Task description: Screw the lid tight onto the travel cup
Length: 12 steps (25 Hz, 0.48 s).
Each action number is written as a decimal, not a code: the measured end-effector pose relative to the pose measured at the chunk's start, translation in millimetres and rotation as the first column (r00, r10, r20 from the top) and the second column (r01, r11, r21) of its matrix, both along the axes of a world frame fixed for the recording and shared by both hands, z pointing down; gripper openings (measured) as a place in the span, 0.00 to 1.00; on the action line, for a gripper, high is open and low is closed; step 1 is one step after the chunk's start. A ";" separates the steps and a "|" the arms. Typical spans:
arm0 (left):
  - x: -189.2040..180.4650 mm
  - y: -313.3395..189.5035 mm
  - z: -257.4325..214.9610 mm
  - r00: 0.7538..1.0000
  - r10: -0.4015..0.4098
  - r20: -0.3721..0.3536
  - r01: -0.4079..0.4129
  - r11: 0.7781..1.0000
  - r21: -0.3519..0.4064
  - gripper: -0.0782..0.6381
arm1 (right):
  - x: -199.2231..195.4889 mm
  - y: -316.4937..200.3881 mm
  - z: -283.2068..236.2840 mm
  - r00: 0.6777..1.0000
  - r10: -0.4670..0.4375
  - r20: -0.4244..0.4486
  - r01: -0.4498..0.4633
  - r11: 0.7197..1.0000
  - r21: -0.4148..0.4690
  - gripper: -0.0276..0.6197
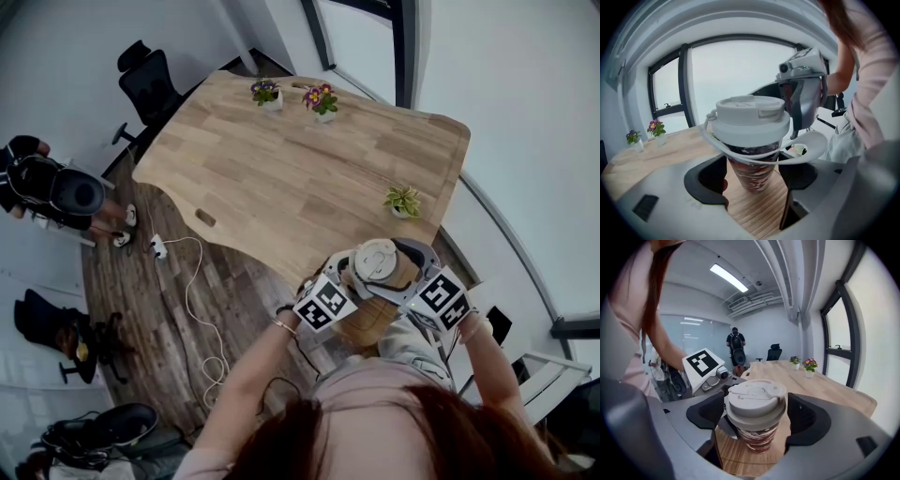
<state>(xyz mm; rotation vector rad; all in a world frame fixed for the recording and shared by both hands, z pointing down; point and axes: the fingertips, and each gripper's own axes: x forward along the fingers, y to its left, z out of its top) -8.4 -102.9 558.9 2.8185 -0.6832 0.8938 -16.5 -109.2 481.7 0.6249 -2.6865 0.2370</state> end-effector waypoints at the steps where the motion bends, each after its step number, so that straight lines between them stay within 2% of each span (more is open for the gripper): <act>1: -0.5 0.6 0.3 1.000 0.015 0.007 -0.015 1.000 0.001 0.59 | -1.0 -0.1 0.4 0.999 -0.032 -0.018 0.033 0.999 0.002 0.63; 5: -2.4 3.1 3.7 0.998 0.059 0.030 -0.059 0.998 0.001 0.58 | -7.0 3.0 3.5 0.989 -0.139 -0.055 0.138 0.990 -0.024 0.64; 7: -2.2 2.3 4.4 0.997 0.069 0.035 -0.069 0.998 -0.001 0.58 | -8.3 3.0 5.8 0.986 -0.157 -0.061 0.156 0.988 -0.020 0.64; 9: -2.1 1.1 3.8 0.998 0.060 0.034 -0.060 0.998 0.000 0.58 | -8.5 1.4 5.3 0.991 -0.123 -0.051 0.124 0.992 0.002 0.64; 12: -0.9 -1.0 1.9 1.000 0.010 0.023 -0.010 1.000 0.016 0.58 | -6.8 -1.4 3.1 1.000 0.013 -0.018 -0.012 0.999 0.042 0.64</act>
